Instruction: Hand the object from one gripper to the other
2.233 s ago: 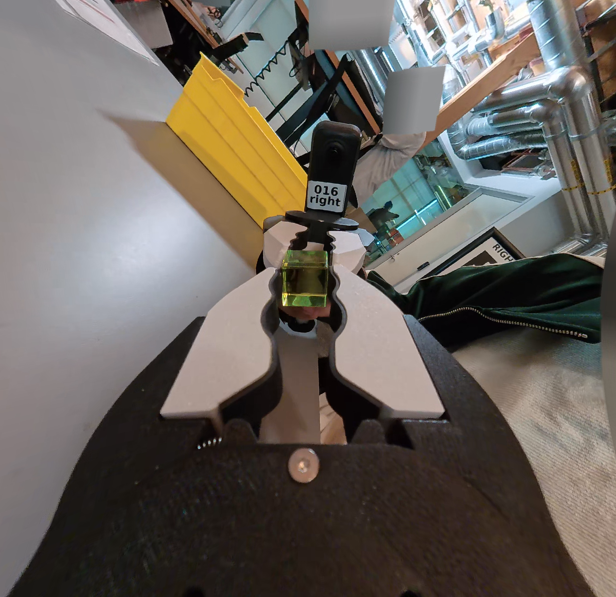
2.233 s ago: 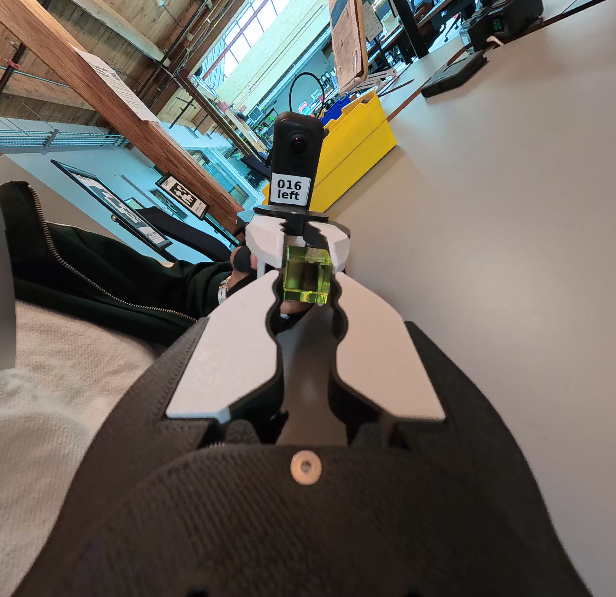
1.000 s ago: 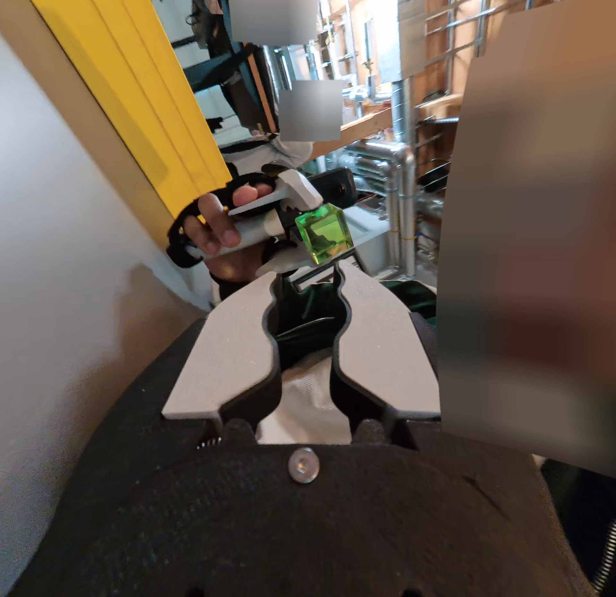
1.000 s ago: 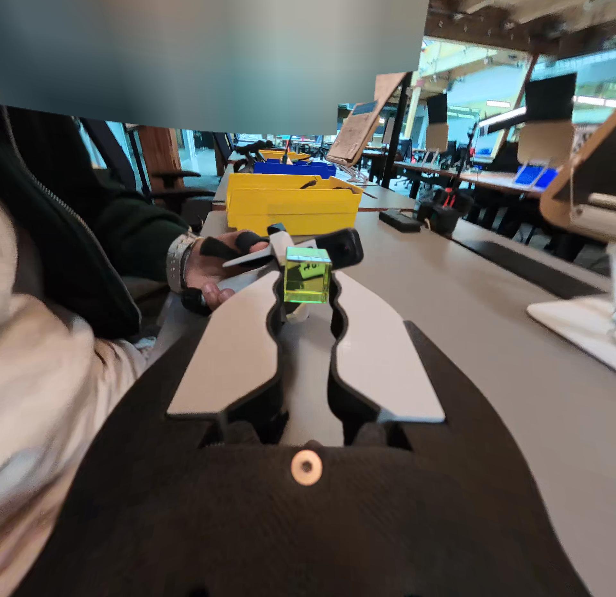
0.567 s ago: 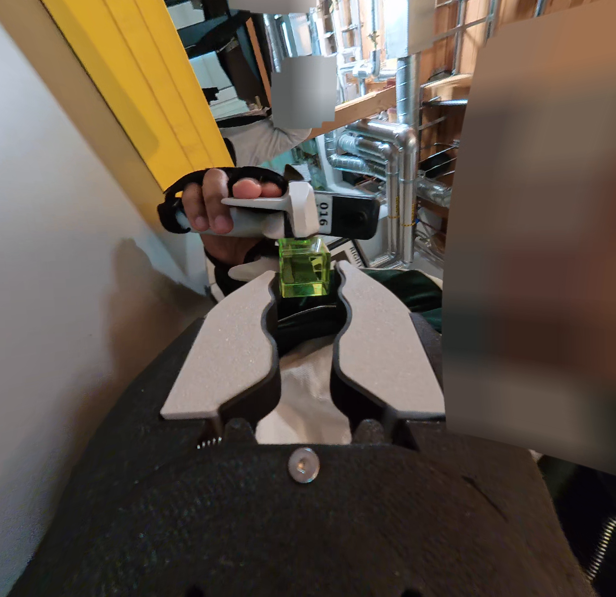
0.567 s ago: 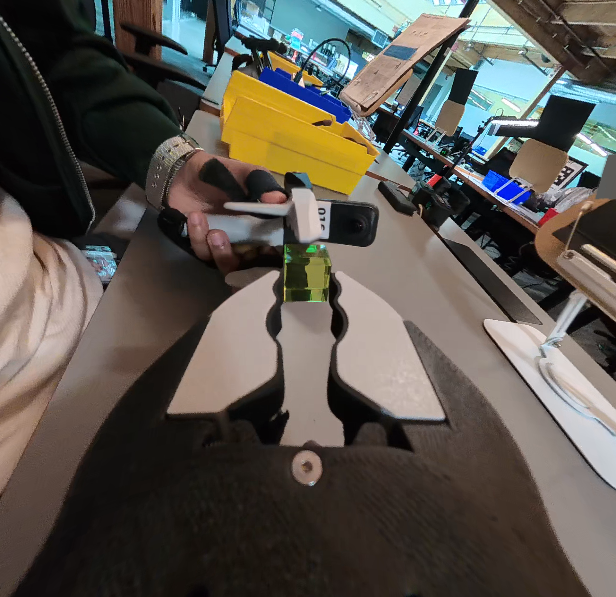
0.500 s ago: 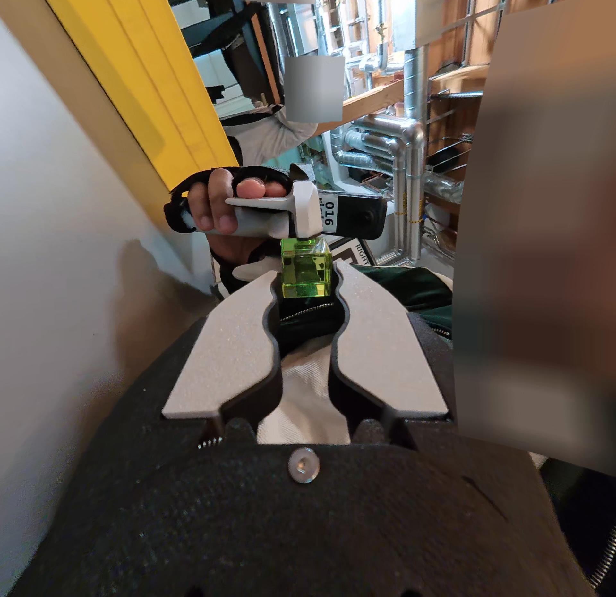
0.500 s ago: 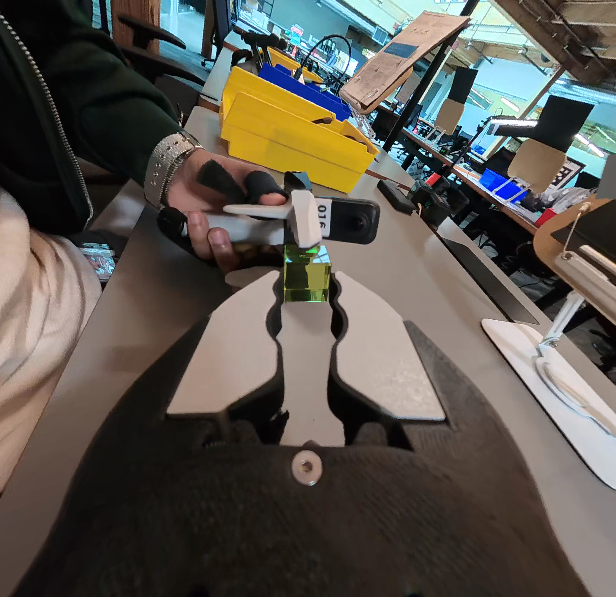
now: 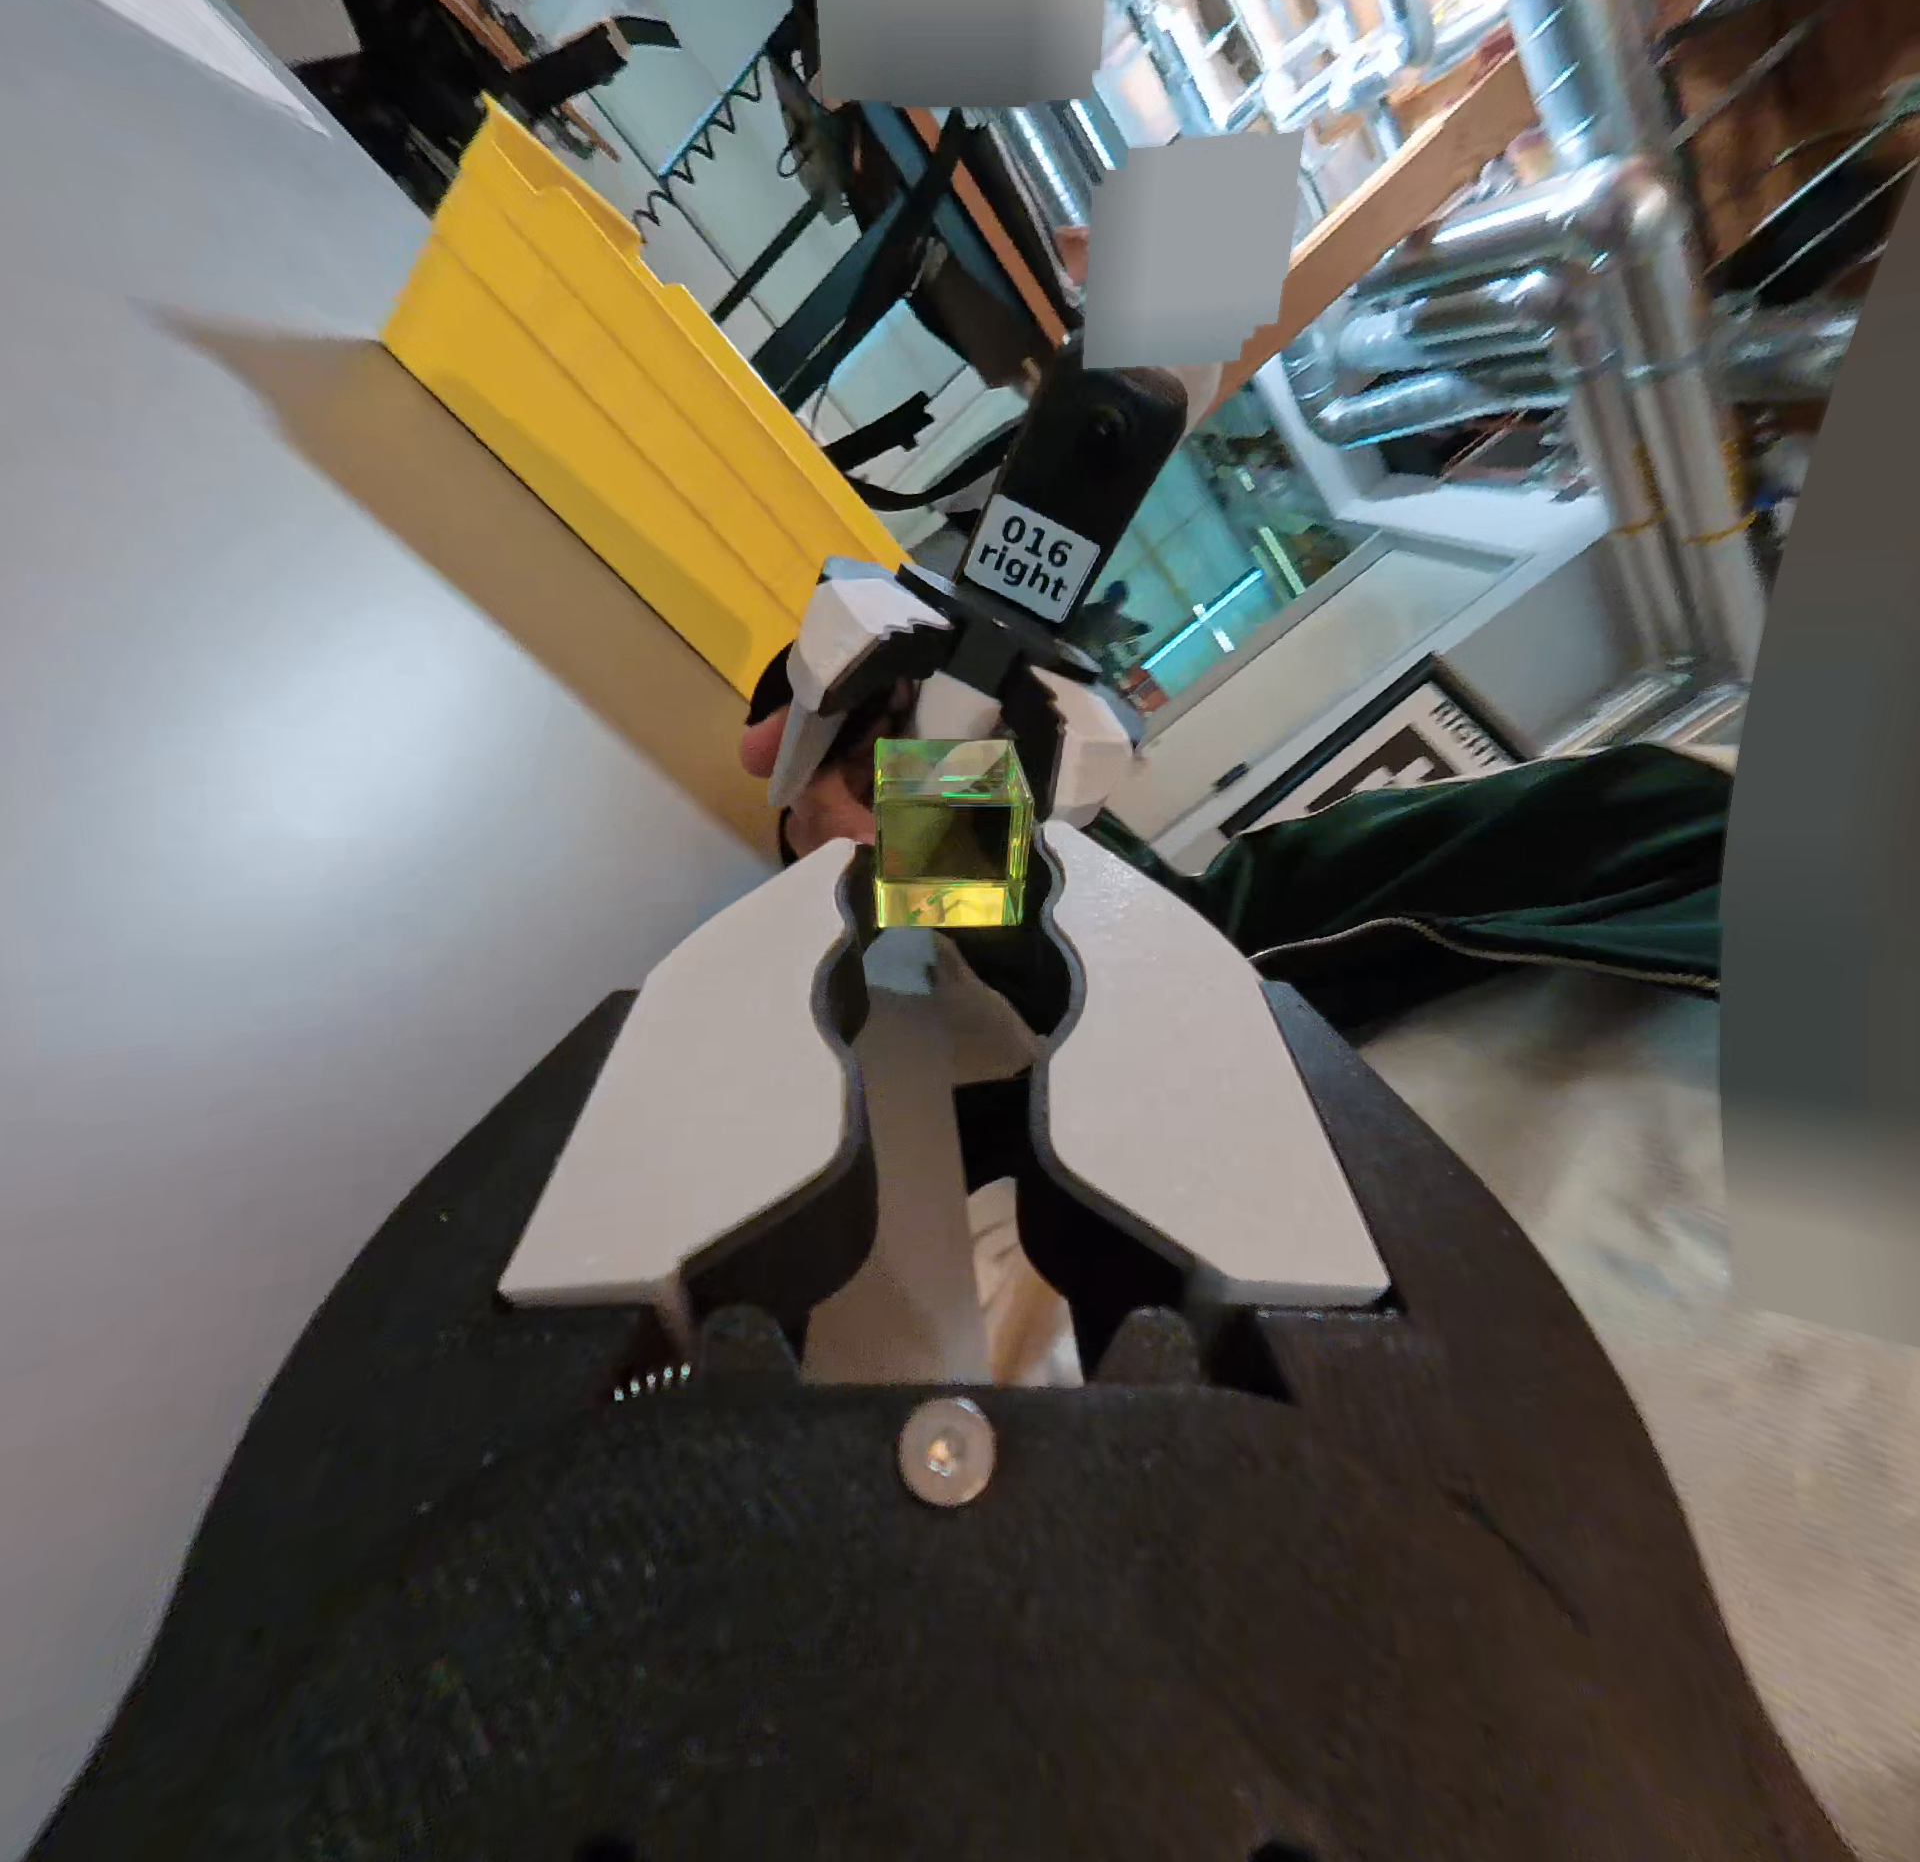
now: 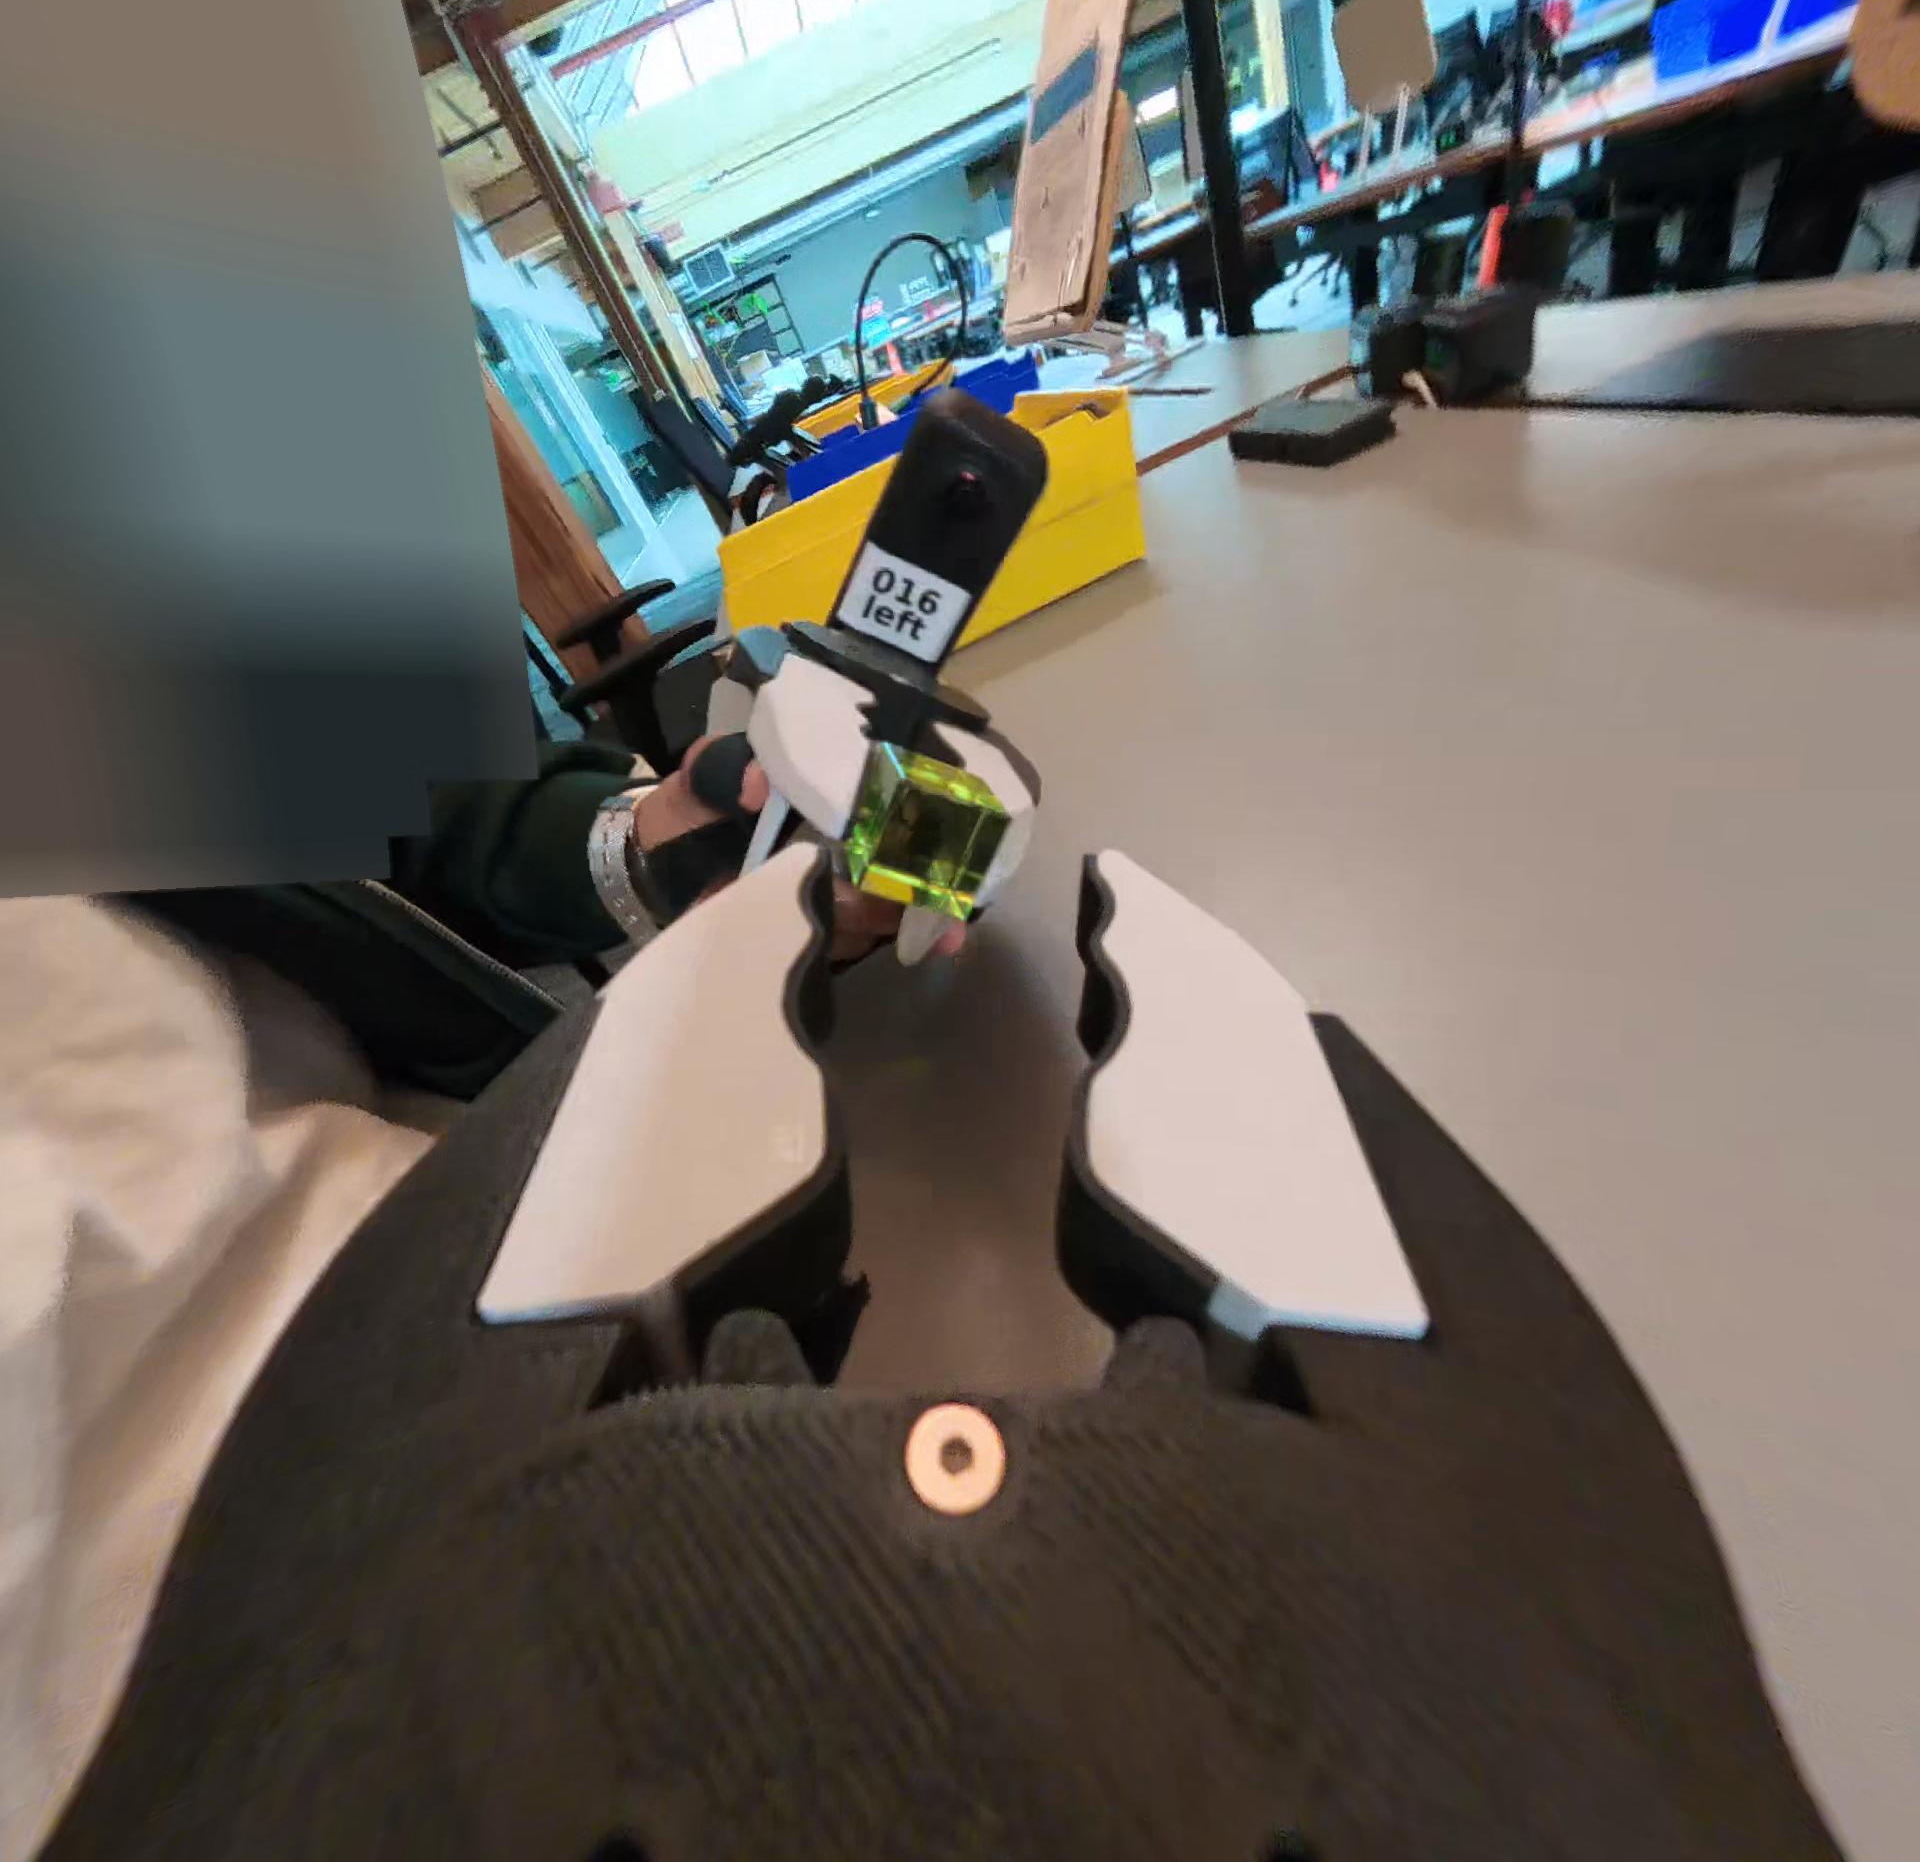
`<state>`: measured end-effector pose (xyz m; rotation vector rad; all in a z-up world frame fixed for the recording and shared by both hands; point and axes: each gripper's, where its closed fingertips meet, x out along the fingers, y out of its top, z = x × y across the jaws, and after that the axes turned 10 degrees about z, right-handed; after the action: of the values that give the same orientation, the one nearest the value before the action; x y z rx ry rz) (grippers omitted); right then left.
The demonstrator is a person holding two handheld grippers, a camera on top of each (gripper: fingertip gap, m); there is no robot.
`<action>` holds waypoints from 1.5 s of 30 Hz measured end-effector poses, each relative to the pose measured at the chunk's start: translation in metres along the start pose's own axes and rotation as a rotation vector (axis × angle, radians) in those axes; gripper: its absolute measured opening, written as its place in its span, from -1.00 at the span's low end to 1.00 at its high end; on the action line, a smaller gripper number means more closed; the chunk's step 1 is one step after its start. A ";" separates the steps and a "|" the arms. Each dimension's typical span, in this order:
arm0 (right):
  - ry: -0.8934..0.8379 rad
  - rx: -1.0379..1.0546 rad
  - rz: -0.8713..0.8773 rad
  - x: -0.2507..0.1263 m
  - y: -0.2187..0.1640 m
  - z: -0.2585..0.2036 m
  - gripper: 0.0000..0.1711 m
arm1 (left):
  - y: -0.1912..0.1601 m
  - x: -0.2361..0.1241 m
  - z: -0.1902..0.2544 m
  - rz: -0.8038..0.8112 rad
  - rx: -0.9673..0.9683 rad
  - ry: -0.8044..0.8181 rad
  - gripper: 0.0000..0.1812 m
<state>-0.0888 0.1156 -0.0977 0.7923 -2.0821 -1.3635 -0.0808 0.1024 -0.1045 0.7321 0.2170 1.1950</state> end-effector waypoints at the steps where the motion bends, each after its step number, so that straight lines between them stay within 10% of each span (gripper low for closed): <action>1: -0.001 0.043 0.001 0.000 -0.001 0.000 -0.48 | -0.001 0.000 -0.001 -0.006 0.042 0.013 -0.70; 11: 0.083 0.169 0.010 0.009 -0.004 -0.019 -0.64 | -0.014 0.008 0.008 -0.091 0.279 0.011 -0.70; 20: 0.111 0.200 0.030 0.008 0.001 -0.022 -0.69 | -0.013 0.010 0.016 -0.052 0.250 -0.045 -0.71; 23: 0.115 0.221 0.077 0.006 0.009 -0.022 -0.69 | -0.007 0.012 0.015 0.006 0.243 -0.038 -0.39; 38: 0.084 0.253 0.066 0.002 0.006 -0.012 -0.68 | 0.007 0.002 0.010 0.071 0.118 -0.036 -0.46; 45: 0.094 0.368 0.042 0.003 0.001 -0.010 -0.68 | 0.013 0.002 0.028 0.087 0.469 -0.077 -0.30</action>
<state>-0.0836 0.1077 -0.0929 0.9334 -2.2907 -0.9115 -0.0756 0.0950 -0.0746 1.2041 0.4124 1.2079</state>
